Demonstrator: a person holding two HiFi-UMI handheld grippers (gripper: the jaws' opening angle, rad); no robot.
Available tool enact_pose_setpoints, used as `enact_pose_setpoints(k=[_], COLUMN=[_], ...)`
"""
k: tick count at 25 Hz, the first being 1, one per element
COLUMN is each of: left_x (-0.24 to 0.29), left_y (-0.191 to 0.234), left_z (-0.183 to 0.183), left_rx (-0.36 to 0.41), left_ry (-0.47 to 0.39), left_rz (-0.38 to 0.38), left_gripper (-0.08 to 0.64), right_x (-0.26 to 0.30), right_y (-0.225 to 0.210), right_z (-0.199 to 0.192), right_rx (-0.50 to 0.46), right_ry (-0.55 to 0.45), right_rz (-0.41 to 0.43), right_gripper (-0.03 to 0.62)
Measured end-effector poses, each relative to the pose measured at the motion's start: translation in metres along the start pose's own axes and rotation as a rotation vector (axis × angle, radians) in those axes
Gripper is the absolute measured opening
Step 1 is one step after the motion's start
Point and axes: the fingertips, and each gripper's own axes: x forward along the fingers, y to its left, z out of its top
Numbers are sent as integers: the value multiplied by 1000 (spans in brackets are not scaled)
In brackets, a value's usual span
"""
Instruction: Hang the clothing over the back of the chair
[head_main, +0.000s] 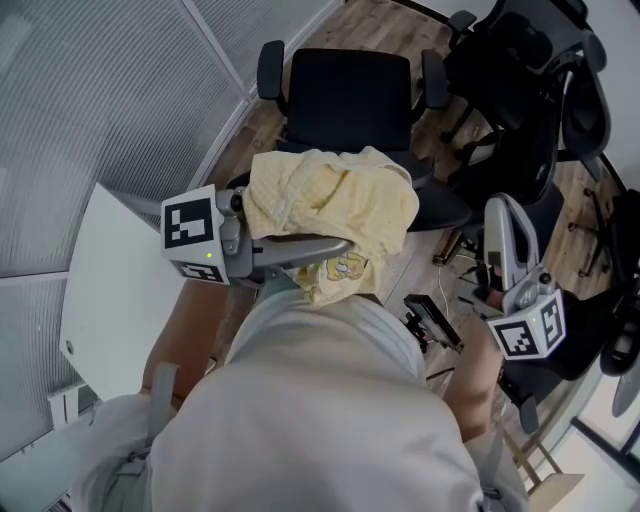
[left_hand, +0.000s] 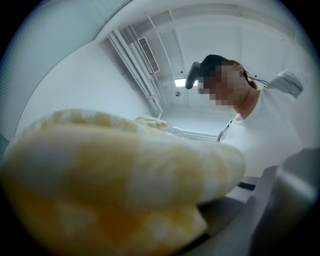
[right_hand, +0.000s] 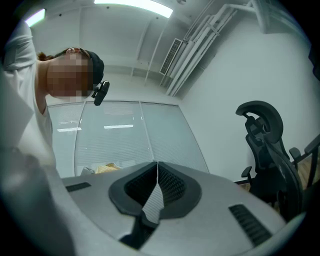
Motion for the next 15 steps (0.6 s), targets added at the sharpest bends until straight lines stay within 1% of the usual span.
enact_pose_setpoints(k=[6,10,15], left_x=[2,7,11], left_y=[29,44,65], left_z=[-2,-6,-14], left_rx=[12,59,87], left_ry=[21,74,124], left_rz=[82,122,191], left_gripper=[121,121,123], right_x=[2,3,5], right_y=[-3,-4,-3], right_z=[-1,-2,-6], right_rx=[3,5,11], right_ry=[1,2,6], right_rz=[-6,-10,-14], right_gripper=[21,21,21])
